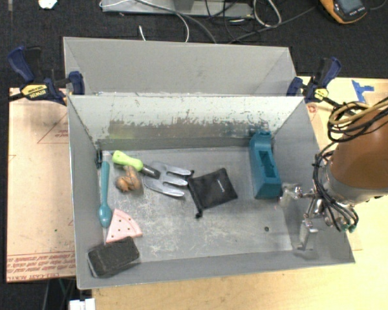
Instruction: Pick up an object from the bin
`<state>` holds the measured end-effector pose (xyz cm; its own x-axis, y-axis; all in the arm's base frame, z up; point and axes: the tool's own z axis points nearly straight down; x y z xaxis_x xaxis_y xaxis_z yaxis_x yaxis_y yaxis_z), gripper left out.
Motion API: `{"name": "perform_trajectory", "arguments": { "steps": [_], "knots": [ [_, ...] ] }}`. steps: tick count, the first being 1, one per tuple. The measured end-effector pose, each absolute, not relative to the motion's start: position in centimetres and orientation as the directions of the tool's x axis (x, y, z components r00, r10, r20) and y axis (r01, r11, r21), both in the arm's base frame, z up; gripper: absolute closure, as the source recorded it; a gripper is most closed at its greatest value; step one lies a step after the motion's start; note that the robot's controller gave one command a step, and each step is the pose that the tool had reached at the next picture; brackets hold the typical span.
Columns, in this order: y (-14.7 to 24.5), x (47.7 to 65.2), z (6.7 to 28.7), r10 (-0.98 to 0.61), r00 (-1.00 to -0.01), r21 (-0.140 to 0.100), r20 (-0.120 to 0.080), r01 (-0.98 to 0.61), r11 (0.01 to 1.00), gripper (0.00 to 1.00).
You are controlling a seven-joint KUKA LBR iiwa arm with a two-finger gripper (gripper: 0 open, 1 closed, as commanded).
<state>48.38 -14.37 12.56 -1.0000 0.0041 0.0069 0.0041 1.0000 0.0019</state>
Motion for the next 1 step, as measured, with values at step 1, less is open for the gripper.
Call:
{"name": "perform_trajectory", "arguments": {
  "steps": [1],
  "knots": [
    [-14.31, 48.58, 13.00, 0.000, -1.000, 0.000, 0.000, 0.000, 1.000, 0.00]
  ]
}}
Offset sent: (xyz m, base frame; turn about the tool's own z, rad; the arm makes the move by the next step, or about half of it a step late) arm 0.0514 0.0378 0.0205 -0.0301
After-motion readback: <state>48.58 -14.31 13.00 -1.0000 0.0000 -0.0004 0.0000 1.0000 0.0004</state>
